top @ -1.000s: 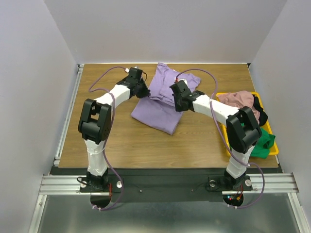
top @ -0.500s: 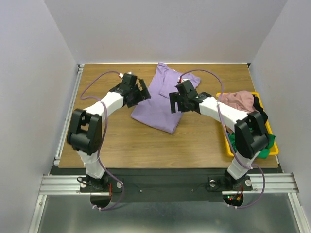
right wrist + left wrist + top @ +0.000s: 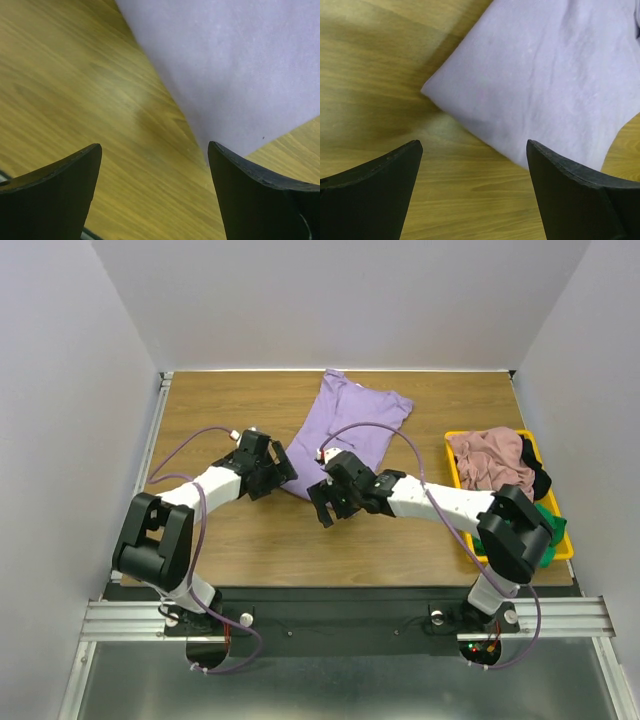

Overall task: Fold and stack the t-shirts
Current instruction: Fold the tshirt

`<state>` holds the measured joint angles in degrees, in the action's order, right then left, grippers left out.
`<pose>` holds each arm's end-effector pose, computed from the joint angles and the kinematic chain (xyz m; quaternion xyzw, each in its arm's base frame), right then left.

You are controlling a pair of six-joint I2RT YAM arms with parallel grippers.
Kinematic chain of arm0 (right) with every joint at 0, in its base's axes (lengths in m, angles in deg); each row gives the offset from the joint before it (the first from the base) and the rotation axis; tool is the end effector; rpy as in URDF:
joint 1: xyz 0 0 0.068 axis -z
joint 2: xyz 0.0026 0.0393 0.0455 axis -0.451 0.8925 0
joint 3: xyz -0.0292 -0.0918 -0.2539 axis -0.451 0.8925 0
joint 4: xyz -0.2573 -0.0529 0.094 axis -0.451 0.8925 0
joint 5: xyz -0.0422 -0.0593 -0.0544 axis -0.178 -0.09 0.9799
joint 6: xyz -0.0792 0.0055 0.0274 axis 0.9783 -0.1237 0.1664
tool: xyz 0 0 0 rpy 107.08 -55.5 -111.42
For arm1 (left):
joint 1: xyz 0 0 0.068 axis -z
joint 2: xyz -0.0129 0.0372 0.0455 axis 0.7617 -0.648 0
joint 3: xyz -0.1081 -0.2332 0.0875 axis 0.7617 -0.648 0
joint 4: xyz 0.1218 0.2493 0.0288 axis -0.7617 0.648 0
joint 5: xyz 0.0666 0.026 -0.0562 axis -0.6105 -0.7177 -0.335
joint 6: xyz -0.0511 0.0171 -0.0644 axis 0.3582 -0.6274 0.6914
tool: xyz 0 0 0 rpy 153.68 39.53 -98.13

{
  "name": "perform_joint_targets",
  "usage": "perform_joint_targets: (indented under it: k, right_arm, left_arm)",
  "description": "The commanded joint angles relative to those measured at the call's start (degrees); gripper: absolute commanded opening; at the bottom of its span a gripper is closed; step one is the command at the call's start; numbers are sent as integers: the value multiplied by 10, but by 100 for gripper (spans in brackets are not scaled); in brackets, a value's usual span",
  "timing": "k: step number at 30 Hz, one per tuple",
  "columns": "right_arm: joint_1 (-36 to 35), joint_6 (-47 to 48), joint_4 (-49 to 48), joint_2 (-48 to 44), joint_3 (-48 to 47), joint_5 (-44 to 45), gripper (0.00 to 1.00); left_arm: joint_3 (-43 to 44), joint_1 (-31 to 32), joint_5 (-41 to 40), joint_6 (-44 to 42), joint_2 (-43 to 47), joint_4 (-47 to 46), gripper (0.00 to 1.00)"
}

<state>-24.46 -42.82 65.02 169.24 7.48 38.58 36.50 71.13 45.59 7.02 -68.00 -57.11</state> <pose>0.2500 0.3015 0.1830 -0.2708 0.8997 0.1532 0.3062 0.3310 -0.1343 0.1560 -0.1481 0.9111 -0.2189 0.3163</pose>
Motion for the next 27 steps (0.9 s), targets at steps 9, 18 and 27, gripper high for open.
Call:
perform_joint_targets:
  k: [9,18,27]
  right_arm:
    - [12,-4,-25,59,33,50,89]
    - [11,-28,-27,85,68,42,37]
    - [-87,-75,-24,6,114,33,1]
  left_arm:
    - [45,-8,25,6,-108,-46,64]
    - [1,-11,6,9,-89,-41,0]
    - [-117,-11,-8,53,64,-10,0]
